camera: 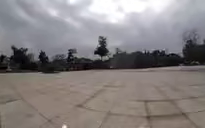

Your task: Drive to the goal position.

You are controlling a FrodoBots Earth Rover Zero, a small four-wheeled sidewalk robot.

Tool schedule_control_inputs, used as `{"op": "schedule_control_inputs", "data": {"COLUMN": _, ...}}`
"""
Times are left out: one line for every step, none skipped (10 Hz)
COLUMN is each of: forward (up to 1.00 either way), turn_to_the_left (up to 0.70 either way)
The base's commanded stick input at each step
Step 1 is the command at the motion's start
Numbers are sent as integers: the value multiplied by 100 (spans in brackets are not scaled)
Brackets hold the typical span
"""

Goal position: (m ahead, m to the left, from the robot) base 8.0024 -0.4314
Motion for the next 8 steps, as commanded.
{"op": "schedule_control_inputs", "data": {"forward": 100, "turn_to_the_left": 0}}
{"op": "schedule_control_inputs", "data": {"forward": 100, "turn_to_the_left": 0}}
{"op": "schedule_control_inputs", "data": {"forward": 100, "turn_to_the_left": 0}}
{"op": "schedule_control_inputs", "data": {"forward": 100, "turn_to_the_left": 0}}
{"op": "schedule_control_inputs", "data": {"forward": 100, "turn_to_the_left": 0}}
{"op": "schedule_control_inputs", "data": {"forward": 100, "turn_to_the_left": 0}}
{"op": "schedule_control_inputs", "data": {"forward": 100, "turn_to_the_left": 0}}
{"op": "schedule_control_inputs", "data": {"forward": 100, "turn_to_the_left": 0}}
